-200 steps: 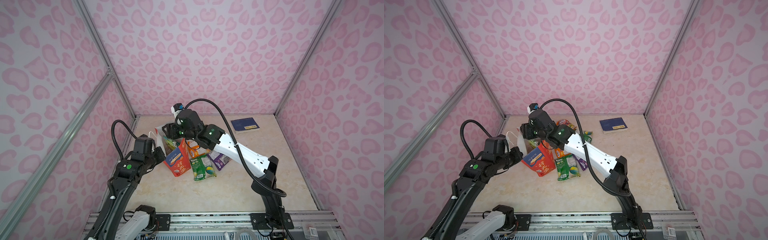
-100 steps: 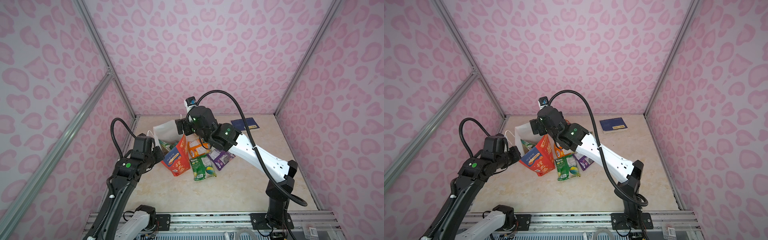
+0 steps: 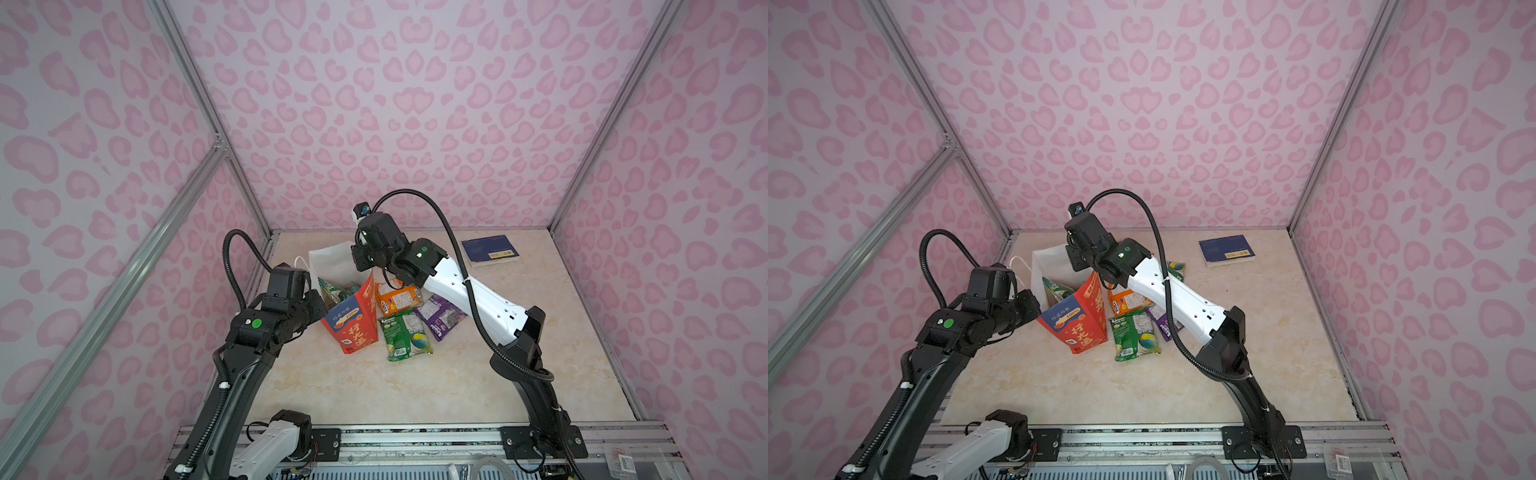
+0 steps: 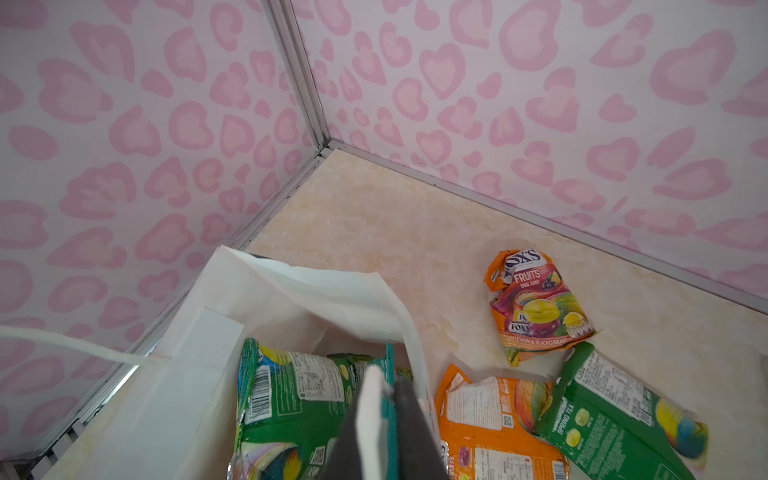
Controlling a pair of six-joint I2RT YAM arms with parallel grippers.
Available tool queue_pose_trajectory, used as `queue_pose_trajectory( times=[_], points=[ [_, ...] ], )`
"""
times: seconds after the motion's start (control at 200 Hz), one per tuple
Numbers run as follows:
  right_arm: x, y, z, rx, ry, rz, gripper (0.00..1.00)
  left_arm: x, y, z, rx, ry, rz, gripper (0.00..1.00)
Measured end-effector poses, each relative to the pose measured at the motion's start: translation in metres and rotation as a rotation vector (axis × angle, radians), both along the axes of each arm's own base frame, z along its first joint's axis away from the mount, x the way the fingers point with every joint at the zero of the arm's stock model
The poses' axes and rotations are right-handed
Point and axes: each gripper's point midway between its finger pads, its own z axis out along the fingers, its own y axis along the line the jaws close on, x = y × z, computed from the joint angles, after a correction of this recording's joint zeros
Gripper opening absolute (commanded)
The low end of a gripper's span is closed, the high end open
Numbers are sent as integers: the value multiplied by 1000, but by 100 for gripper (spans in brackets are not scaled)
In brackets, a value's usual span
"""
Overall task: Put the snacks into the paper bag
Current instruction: 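Lower the green packet into the bag and open the right gripper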
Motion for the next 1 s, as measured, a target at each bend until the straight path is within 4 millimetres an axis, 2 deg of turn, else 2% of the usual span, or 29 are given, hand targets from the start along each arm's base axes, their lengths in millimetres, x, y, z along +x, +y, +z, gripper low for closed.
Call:
queue_pose_trajectory(
  times=[0.095, 0.195, 0.36, 0.535, 0.6, 0.695, 0.81, 0.88, 1.0],
  points=[
    [-27, 2, 4, -8, 9, 54, 0, 4, 6, 2, 41, 12, 21, 53],
    [-49, -2, 8, 11, 23, 89, 0, 11, 13, 3, 86, 26, 40, 53],
    [-56, -19, 9, 49, 40, 63, 0, 20, 21, 7, 142, 30, 73, 43],
    [-66, -18, 10, 93, 52, 76, 0, 24, 24, 8, 160, 33, 85, 39],
    [-67, -16, 9, 104, 55, 81, 0, 27, 24, 11, 169, 31, 82, 43],
    [-66, -15, 9, 118, 58, 74, 0, 30, 25, 16, 181, 26, 81, 61],
    [-67, -16, 7, 117, 61, 75, 0, 31, 28, 21, 200, 18, 83, 72],
    [-67, -16, 8, 125, 59, 73, 0, 32, 29, 21, 212, 21, 87, 71],
    [-67, -17, 8, 129, 57, 73, 0, 36, 31, 14, 229, 43, 91, 56]
  ],
)
